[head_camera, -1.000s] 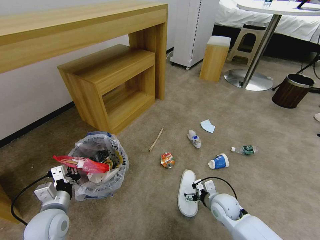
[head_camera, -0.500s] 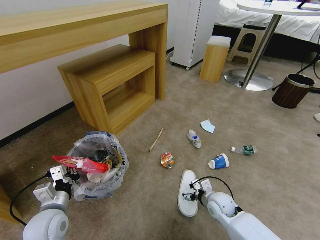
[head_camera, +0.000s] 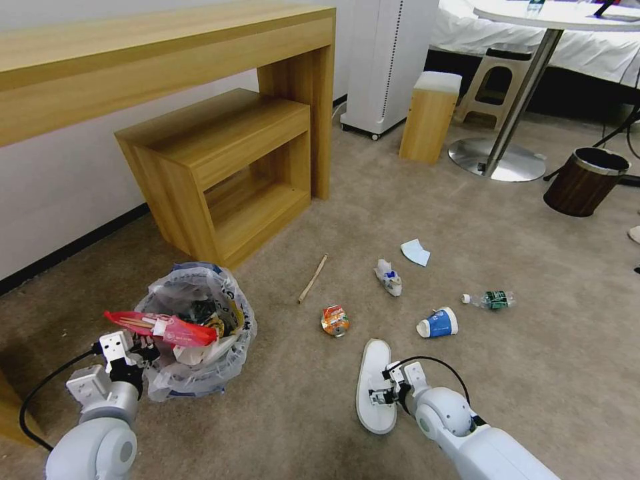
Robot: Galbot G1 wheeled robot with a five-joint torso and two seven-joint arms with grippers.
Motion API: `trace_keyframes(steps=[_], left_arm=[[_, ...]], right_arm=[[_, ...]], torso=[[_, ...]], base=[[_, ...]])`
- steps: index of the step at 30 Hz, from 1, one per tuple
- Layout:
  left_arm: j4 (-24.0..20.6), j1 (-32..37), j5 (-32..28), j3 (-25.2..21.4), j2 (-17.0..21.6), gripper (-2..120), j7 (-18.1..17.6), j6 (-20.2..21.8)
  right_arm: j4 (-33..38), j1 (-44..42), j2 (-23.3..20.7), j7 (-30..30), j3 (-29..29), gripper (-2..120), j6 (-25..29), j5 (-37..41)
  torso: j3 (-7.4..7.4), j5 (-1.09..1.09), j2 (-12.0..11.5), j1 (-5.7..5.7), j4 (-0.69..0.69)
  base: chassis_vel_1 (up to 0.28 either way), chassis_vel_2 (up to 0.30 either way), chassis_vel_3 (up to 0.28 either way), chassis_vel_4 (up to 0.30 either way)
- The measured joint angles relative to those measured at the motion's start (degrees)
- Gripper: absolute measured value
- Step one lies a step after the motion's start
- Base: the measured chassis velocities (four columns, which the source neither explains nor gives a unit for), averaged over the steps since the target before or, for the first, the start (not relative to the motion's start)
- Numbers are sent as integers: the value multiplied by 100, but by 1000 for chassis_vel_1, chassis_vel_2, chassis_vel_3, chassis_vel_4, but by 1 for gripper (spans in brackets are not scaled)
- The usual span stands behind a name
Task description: Pick up the trash bin and place the garbage on the floor into it.
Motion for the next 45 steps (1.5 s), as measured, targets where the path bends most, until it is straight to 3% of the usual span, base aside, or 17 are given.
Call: trace_keyframes(steps=[7,10,17,26,34,45], left_arm=[[-1,7,-1,0,-11,0,1,-19],[0,9,0,0,-13,0,3,-23],[-3,4,2,7,-15,0,6,-26],[-35,2,-1,16,-13,0,8,-30],[-29,-5,-7,40,-21,0,20,-44],[40,-50,-6,50,-14,0,28,-55]], right_arm=[[-23,0,6,46,-5,100,32,-18],[-25,-12,13,66,-6,93,49,-35],[-47,-37,15,75,-1,62,103,-73],[-54,-34,-2,64,-5,35,142,-90],[-128,-30,15,63,-23,0,227,-154],[-134,-5,-27,55,-39,0,287,-175]], torso=[[0,0,0,0,0],[0,0,0,0,0],[0,0,0,0,0],[0,0,0,0,0],[0,0,0,0,0],[0,0,0,0,0]], base=[[0,0,0,0],[0,0,0,0],[0,0,0,0],[0,0,0,0],[0,0,0,0],[0,0,0,0]])
